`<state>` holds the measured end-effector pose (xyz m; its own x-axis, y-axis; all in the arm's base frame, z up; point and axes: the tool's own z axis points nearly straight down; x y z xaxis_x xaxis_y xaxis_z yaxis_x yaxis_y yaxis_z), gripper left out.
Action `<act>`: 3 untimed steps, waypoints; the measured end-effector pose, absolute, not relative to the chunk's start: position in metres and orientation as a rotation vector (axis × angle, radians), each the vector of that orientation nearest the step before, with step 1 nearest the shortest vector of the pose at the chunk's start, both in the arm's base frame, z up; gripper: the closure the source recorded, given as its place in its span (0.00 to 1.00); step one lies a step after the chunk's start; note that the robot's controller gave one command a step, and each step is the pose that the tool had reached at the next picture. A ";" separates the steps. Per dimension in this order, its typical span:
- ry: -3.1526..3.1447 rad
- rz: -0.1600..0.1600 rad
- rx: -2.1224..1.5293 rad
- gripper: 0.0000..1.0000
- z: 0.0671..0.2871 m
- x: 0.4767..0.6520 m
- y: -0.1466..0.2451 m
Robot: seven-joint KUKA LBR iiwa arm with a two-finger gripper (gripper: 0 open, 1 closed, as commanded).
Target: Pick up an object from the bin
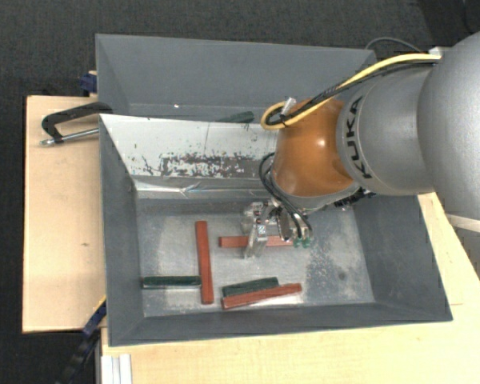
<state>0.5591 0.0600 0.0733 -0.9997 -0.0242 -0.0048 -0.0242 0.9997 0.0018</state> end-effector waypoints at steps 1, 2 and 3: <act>3.143 0.002 -0.038 1.00 0.079 0.558 0.060; 3.148 0.001 -0.038 1.00 0.098 0.556 0.060; 3.139 0.003 -0.037 1.00 0.120 0.558 0.060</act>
Offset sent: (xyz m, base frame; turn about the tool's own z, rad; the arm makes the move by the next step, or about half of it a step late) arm -0.0001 0.0001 0.0964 0.0000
